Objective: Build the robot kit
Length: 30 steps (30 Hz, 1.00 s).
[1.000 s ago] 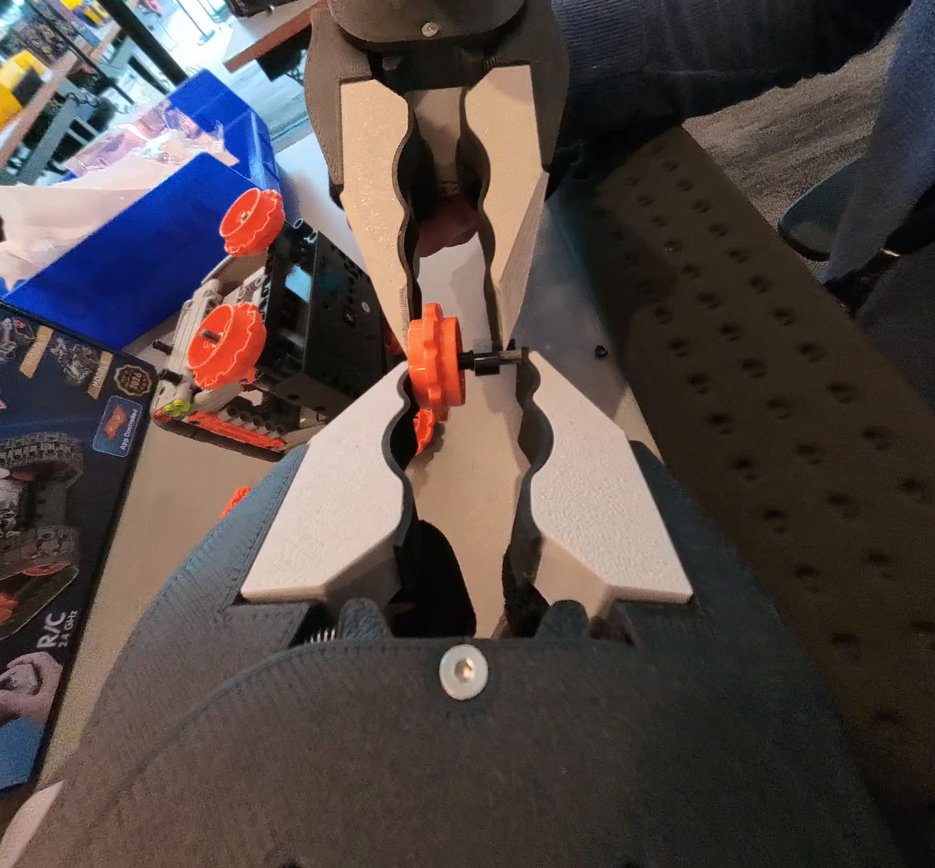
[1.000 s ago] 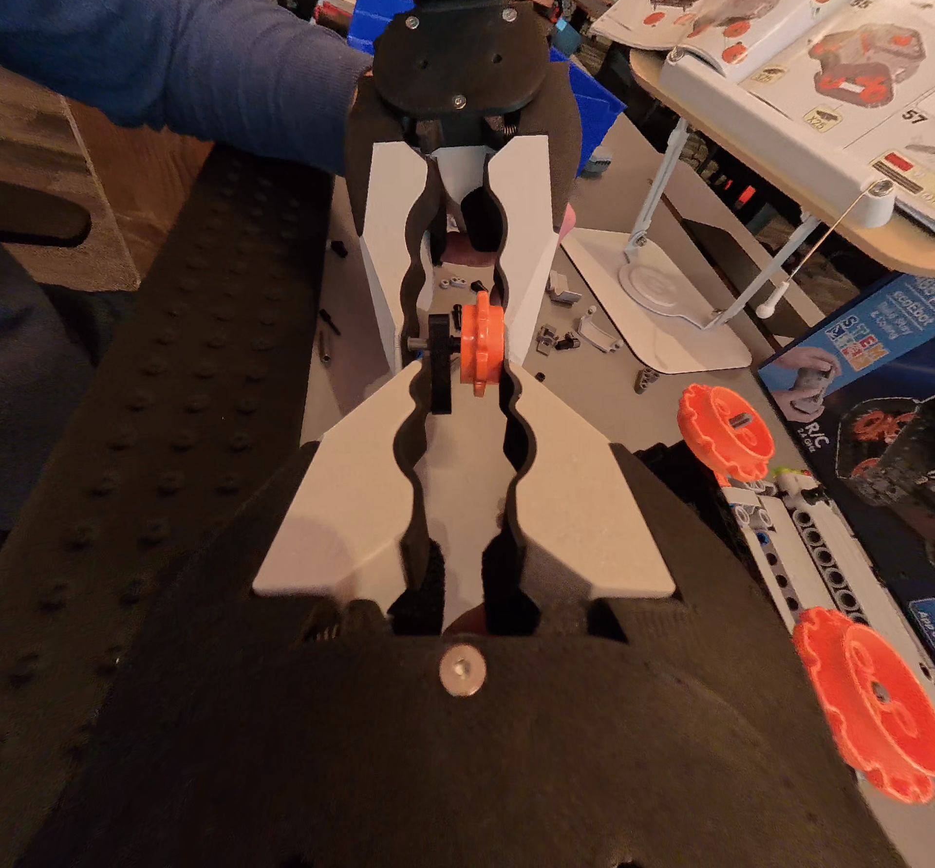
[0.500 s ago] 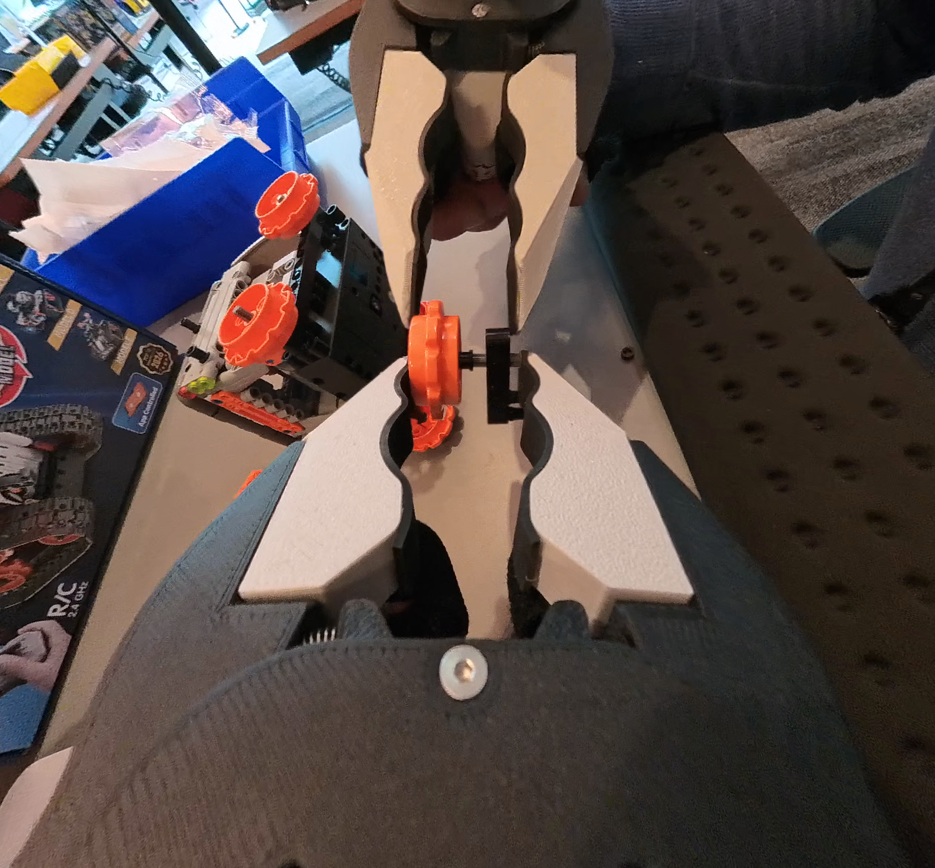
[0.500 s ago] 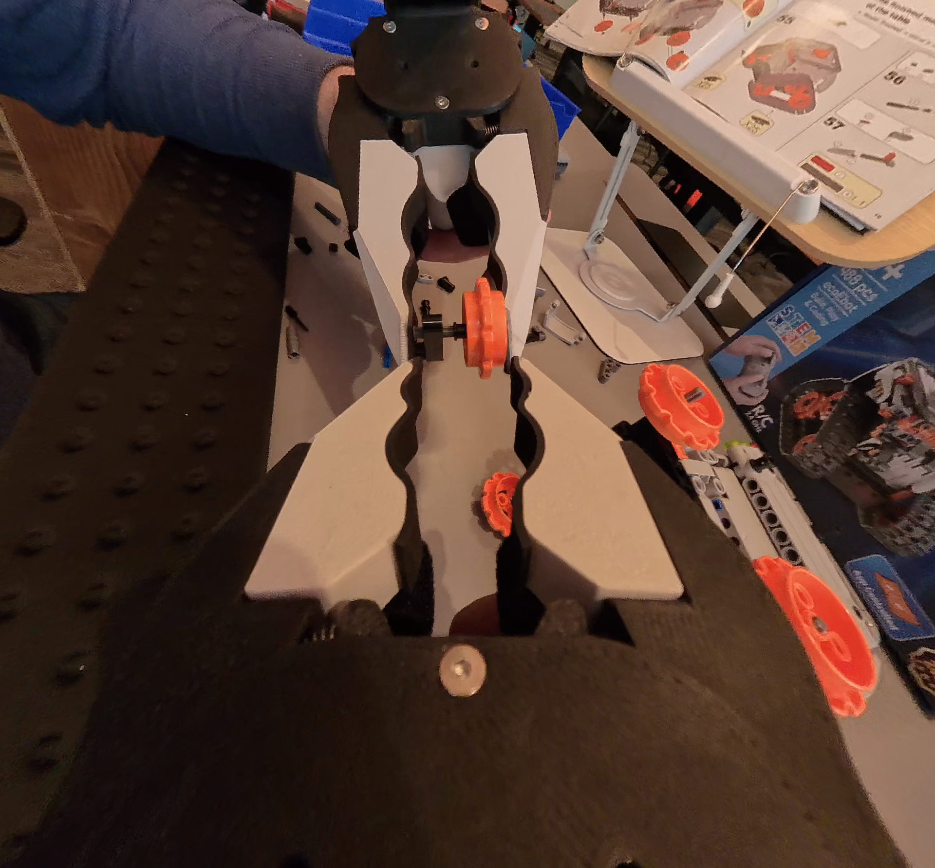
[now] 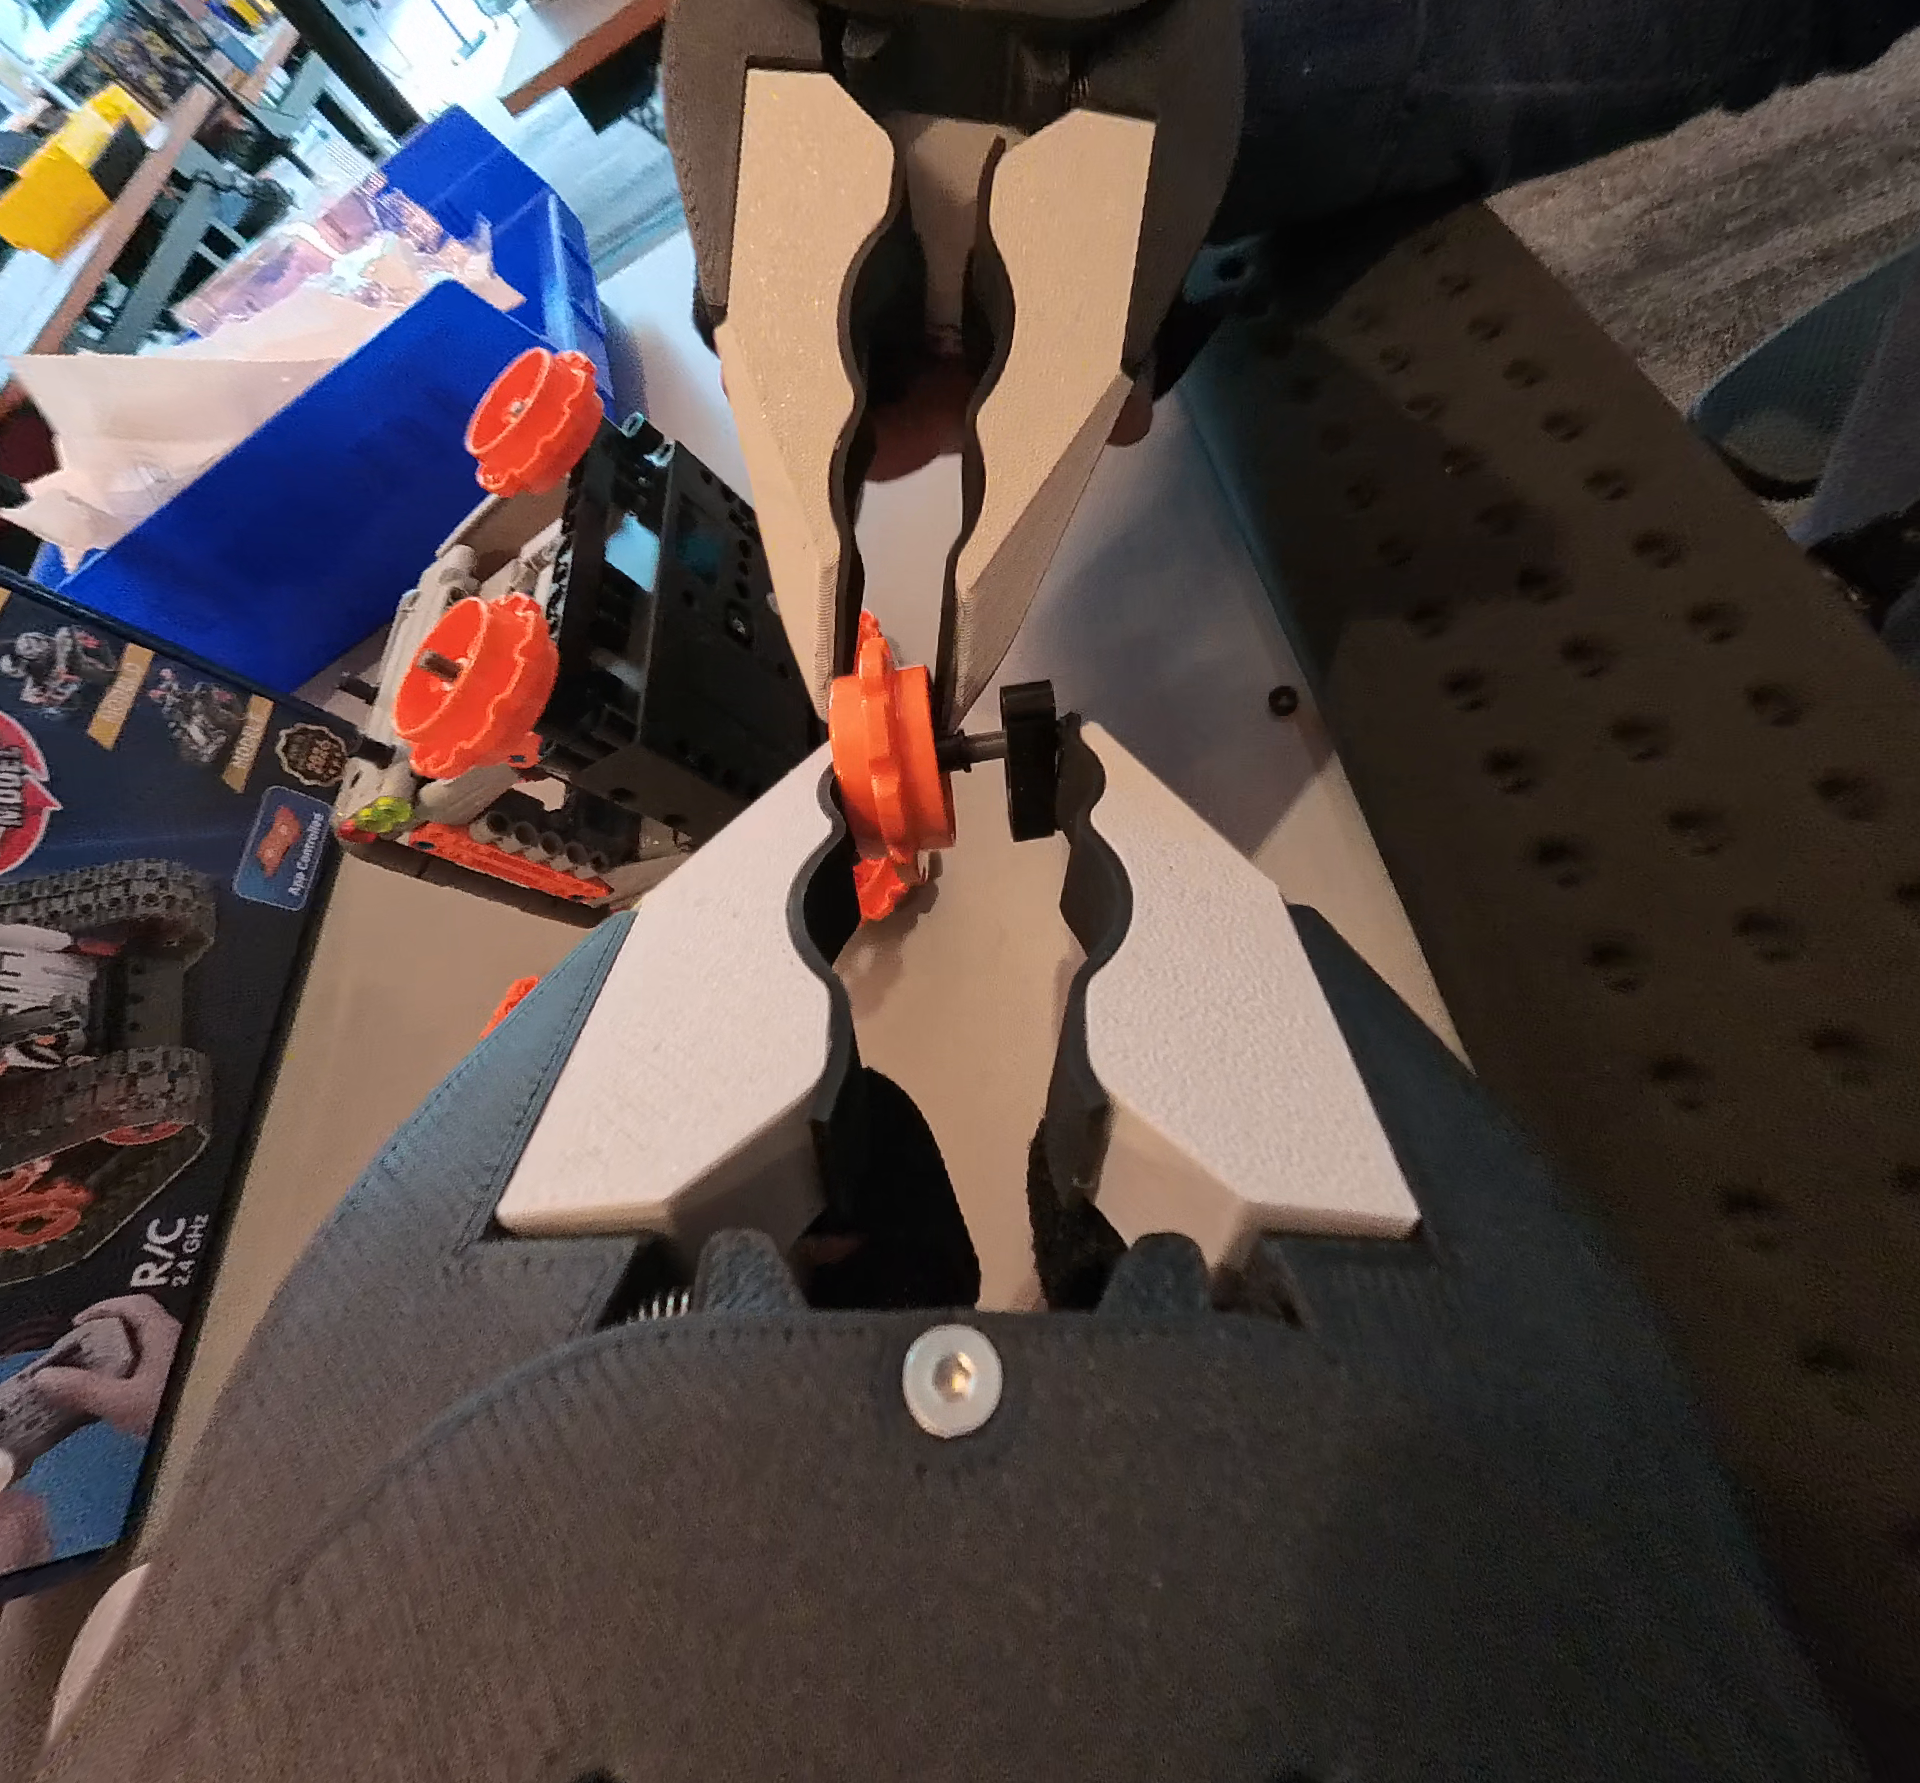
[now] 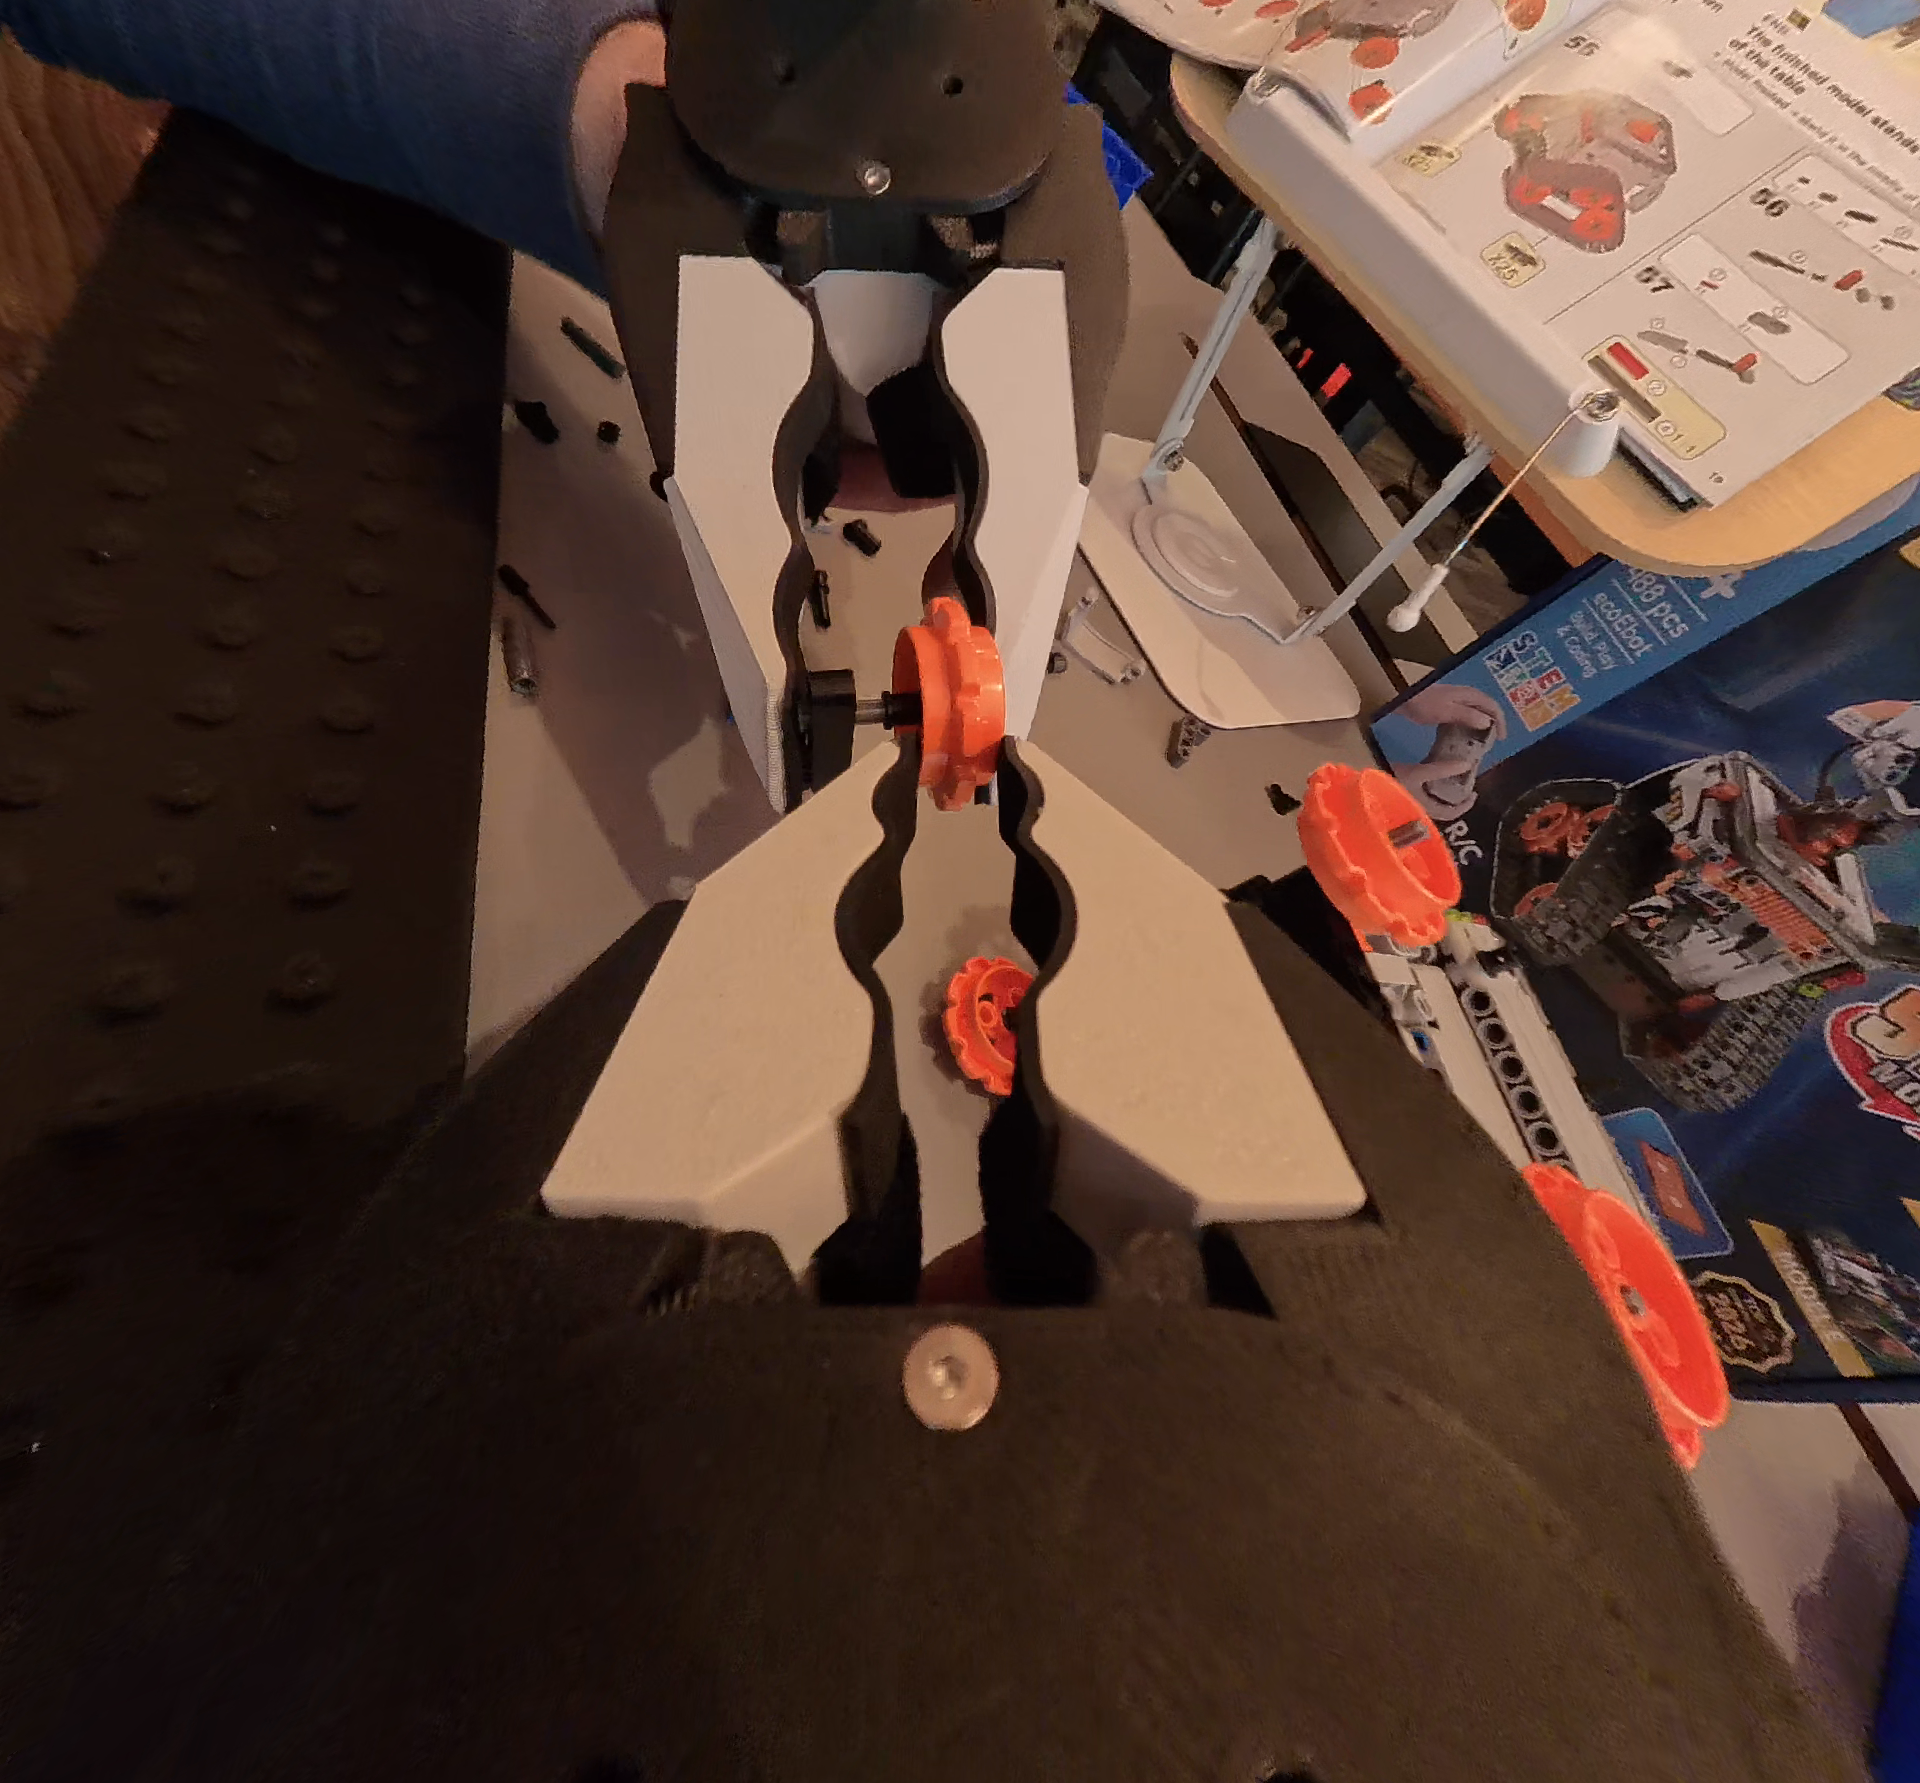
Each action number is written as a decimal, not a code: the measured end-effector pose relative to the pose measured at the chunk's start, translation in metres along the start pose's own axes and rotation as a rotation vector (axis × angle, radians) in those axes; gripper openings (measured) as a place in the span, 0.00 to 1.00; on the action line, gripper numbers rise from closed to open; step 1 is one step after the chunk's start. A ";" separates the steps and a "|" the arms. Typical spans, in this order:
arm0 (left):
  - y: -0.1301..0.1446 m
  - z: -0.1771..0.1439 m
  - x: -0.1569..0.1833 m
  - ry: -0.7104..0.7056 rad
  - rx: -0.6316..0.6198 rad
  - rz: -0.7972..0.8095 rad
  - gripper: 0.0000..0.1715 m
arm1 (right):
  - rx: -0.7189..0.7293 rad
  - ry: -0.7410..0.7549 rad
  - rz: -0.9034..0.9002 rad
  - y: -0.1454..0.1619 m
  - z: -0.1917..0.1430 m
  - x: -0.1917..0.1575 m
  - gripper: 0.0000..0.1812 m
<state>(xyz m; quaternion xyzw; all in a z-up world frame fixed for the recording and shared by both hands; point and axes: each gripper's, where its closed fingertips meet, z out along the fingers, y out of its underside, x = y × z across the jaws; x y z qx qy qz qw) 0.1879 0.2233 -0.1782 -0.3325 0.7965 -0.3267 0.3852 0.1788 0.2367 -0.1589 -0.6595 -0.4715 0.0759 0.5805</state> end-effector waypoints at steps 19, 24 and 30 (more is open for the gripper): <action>0.031 0.011 0.023 0.172 -0.081 -0.179 0.22 | -0.100 -0.161 0.092 0.023 0.013 -0.028 0.23; 0.050 0.022 0.029 0.171 -0.134 -0.200 0.22 | -0.185 -0.209 0.123 0.042 0.021 -0.036 0.23; 0.063 0.025 0.032 0.139 -0.177 -0.197 0.22 | -0.211 -0.211 0.145 0.051 0.026 -0.036 0.14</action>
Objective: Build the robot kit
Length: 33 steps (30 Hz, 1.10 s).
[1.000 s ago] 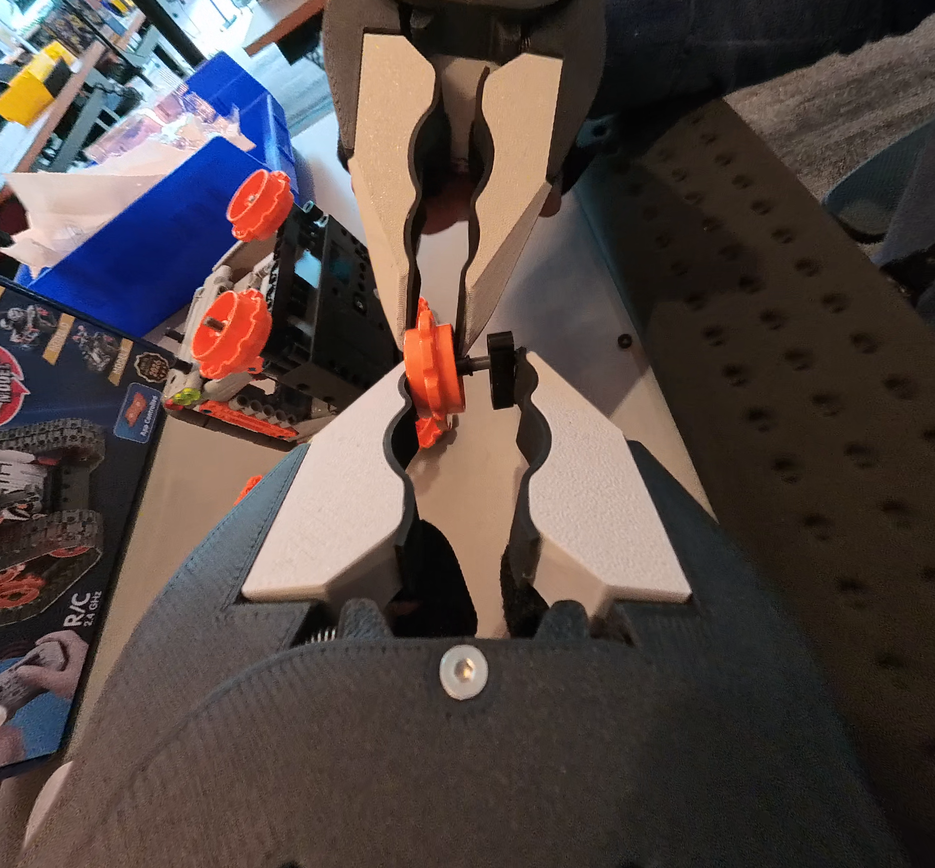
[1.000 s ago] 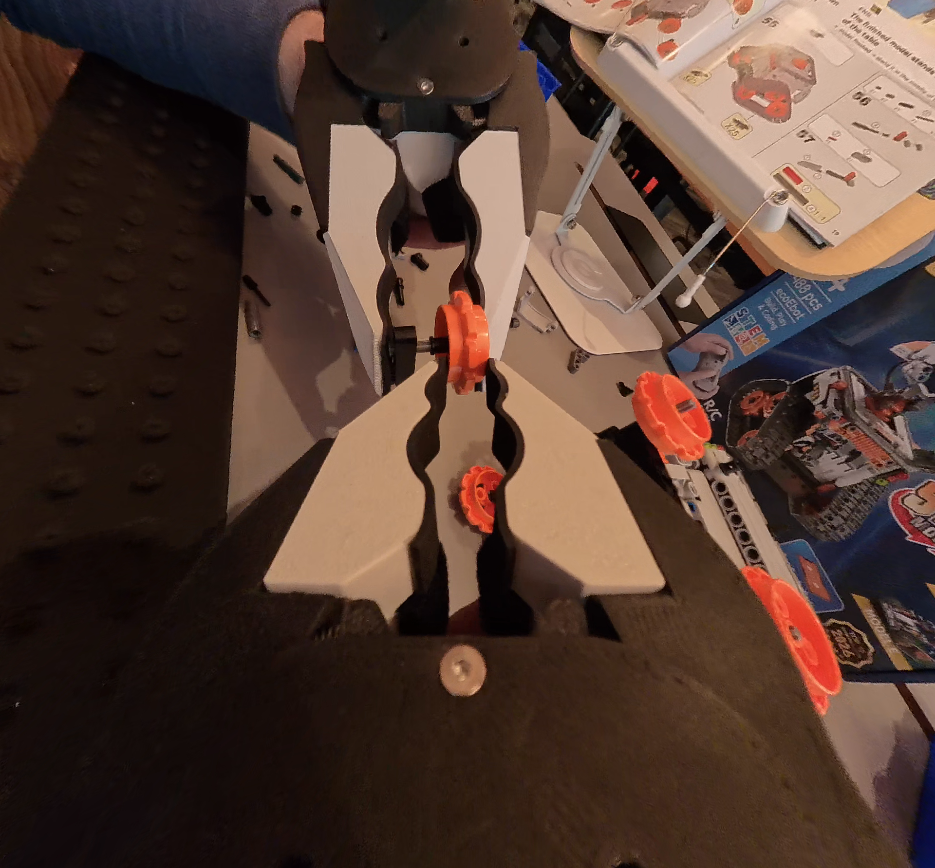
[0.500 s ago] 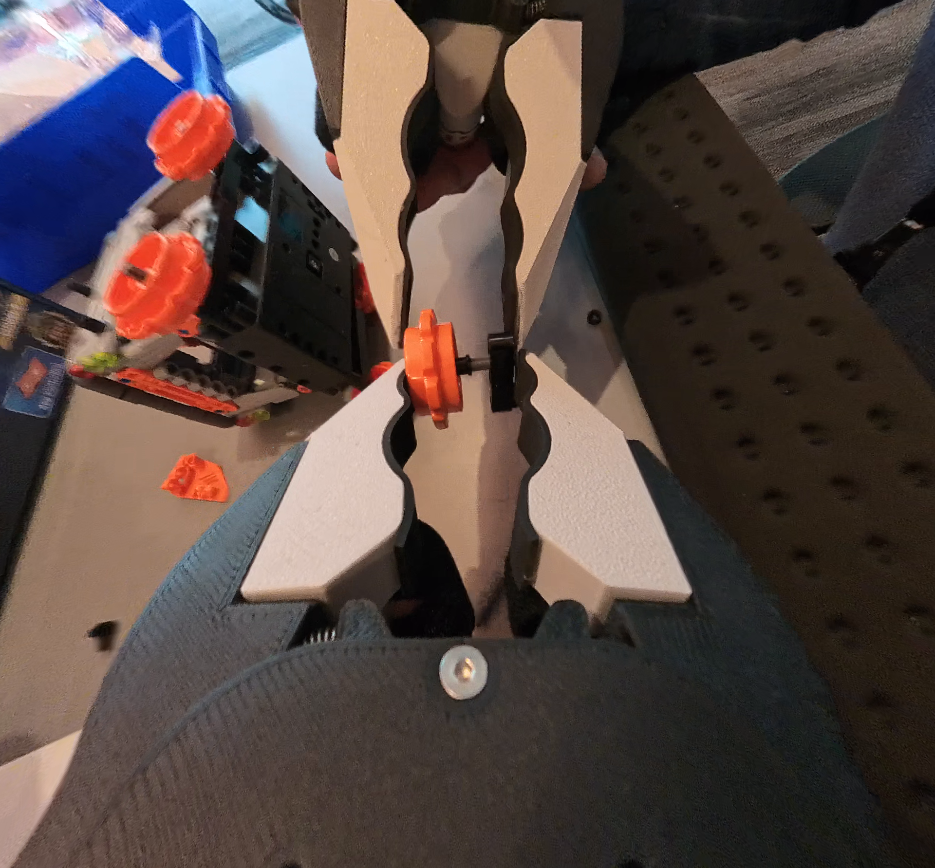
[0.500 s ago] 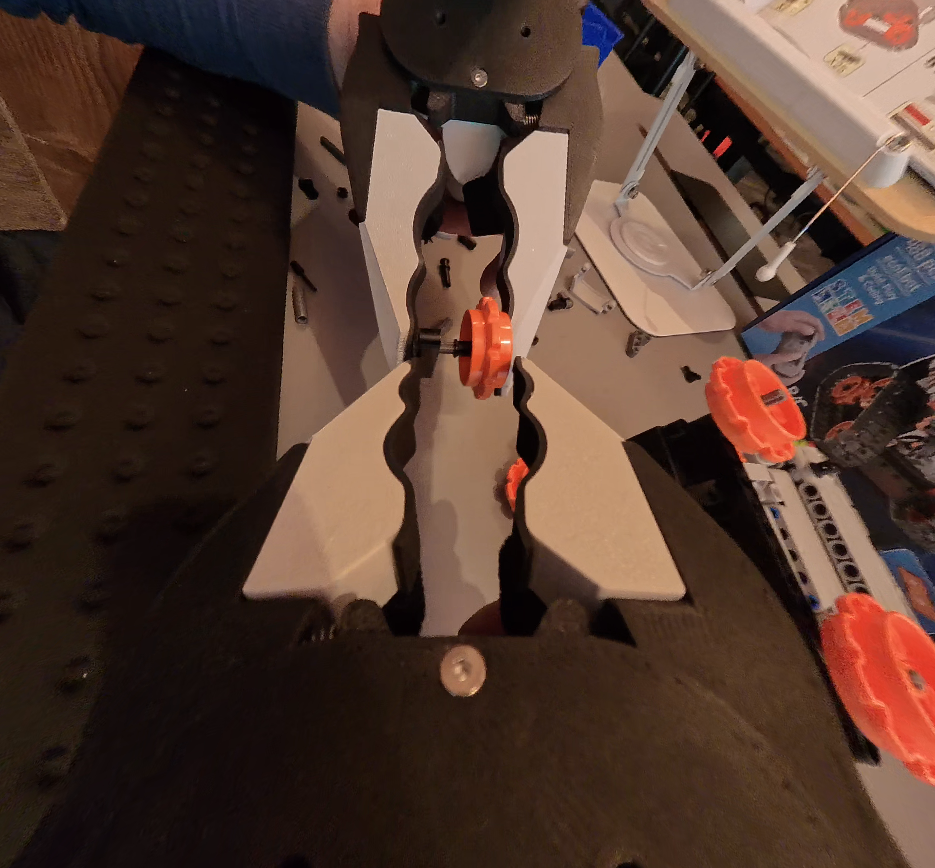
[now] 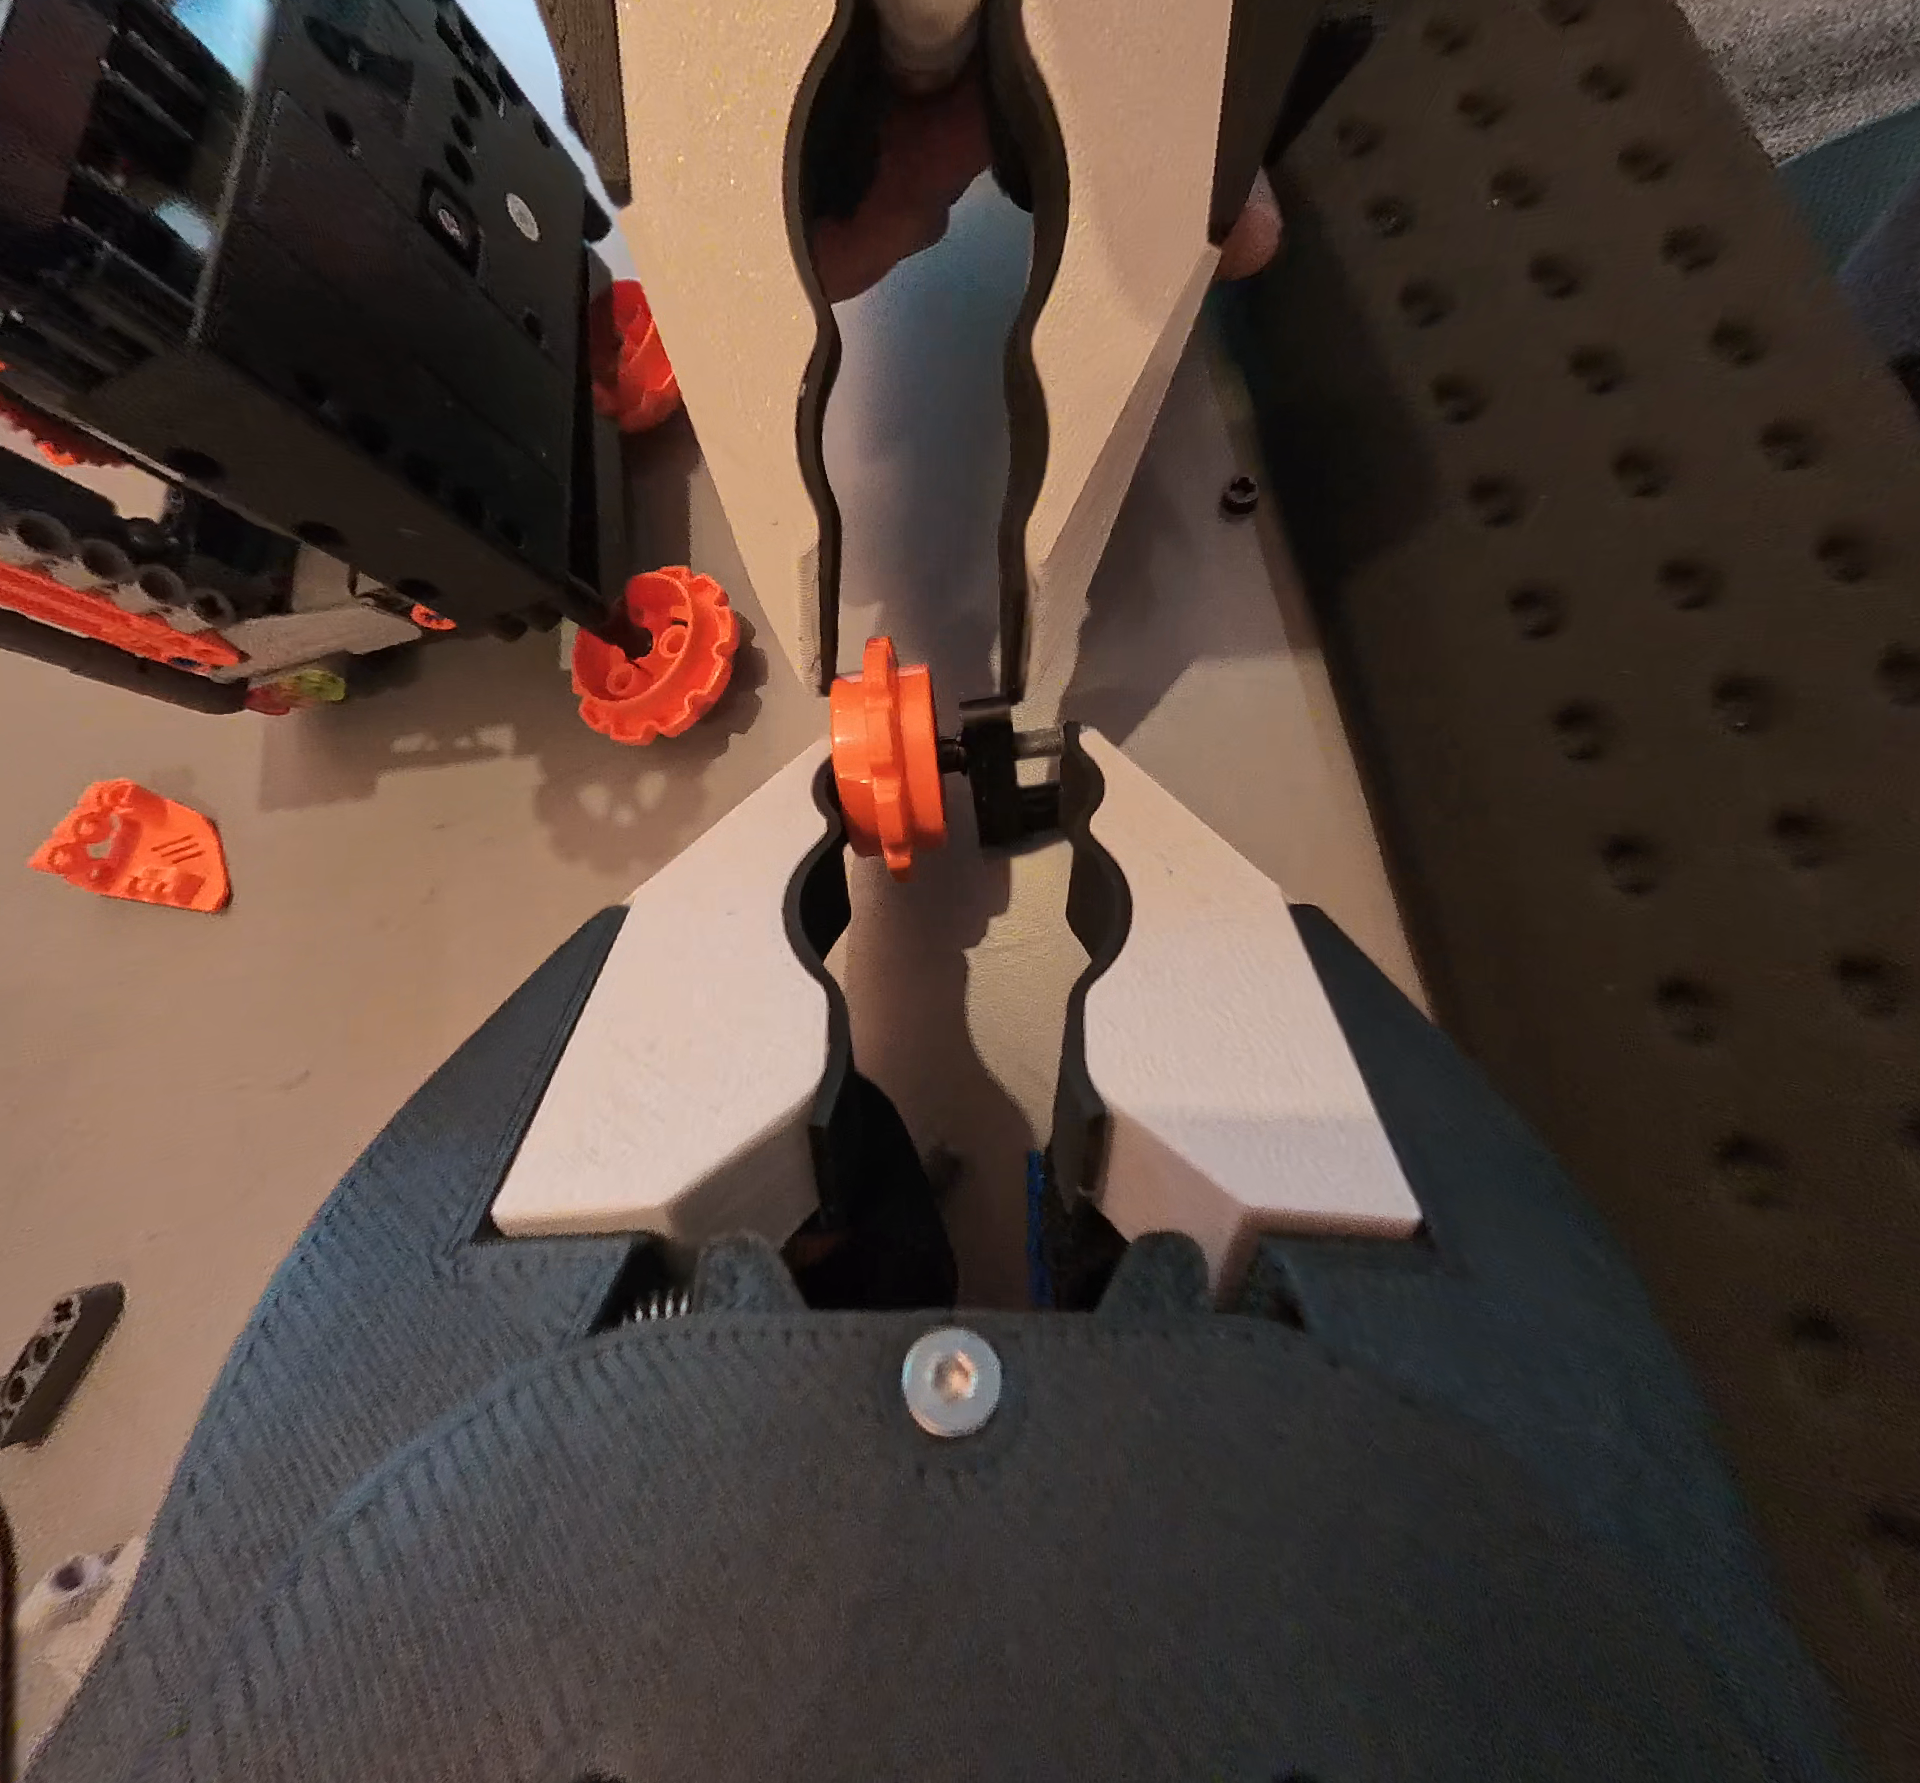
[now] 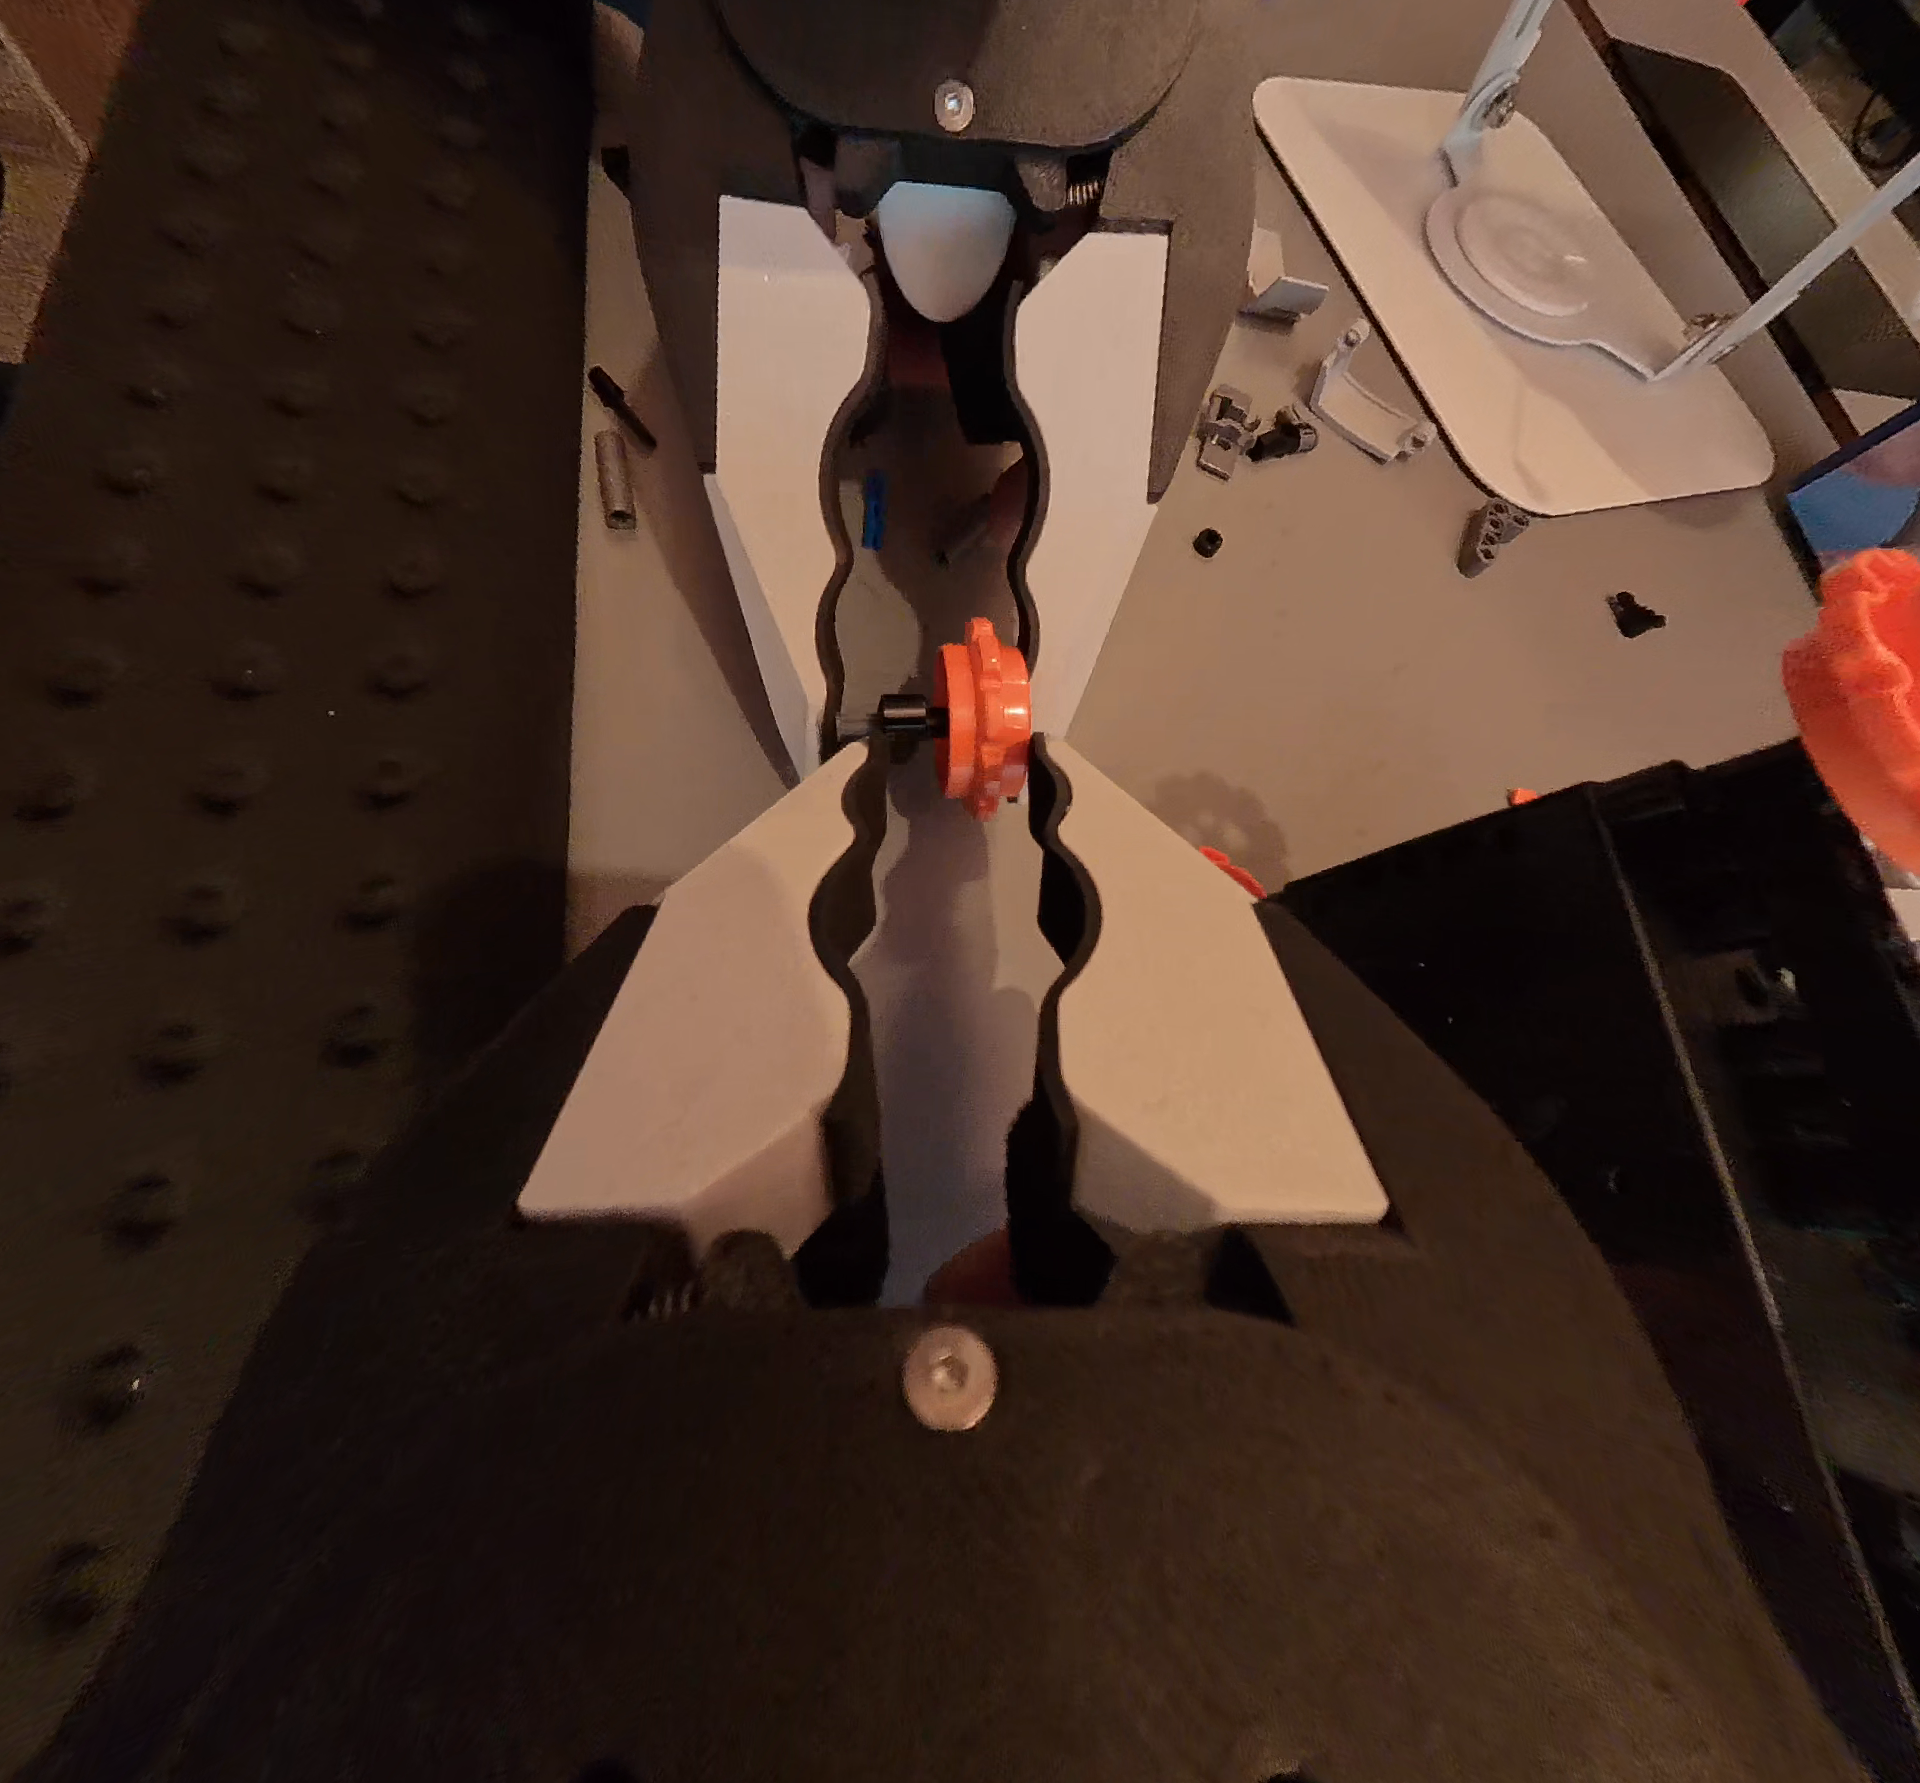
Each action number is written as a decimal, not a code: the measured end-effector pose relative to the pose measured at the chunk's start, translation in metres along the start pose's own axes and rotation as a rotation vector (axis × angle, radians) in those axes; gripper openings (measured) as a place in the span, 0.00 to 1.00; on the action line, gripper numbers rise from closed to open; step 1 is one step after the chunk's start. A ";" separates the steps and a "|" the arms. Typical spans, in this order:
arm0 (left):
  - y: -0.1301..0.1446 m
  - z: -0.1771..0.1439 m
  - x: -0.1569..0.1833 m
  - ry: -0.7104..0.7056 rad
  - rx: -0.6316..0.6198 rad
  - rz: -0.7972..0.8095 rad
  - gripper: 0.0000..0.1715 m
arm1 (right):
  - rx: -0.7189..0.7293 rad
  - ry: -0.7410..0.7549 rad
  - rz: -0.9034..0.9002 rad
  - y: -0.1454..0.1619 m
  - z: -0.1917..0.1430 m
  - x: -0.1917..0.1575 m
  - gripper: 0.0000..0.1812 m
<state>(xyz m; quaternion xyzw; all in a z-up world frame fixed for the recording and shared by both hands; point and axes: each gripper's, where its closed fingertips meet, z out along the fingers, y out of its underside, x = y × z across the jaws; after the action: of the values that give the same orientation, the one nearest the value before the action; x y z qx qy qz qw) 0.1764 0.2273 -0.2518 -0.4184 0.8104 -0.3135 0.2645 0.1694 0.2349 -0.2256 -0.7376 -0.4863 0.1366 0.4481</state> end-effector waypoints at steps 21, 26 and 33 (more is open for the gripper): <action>0.008 -0.005 -0.002 -0.220 -0.077 0.113 0.24 | -0.045 -0.016 0.067 0.013 0.008 0.001 0.08; 0.005 -0.007 -0.003 -0.190 -0.046 0.055 0.23 | -0.043 -0.066 0.050 0.013 0.008 -0.009 0.21; 0.004 -0.006 -0.004 -0.195 -0.041 0.036 0.23 | -0.041 -0.037 0.072 0.011 0.011 -0.004 0.17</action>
<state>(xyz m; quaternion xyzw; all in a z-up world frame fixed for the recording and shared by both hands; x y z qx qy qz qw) 0.1722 0.2337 -0.2503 -0.4375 0.7946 -0.2498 0.3389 0.1672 0.2357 -0.2415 -0.7611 -0.4703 0.1564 0.4184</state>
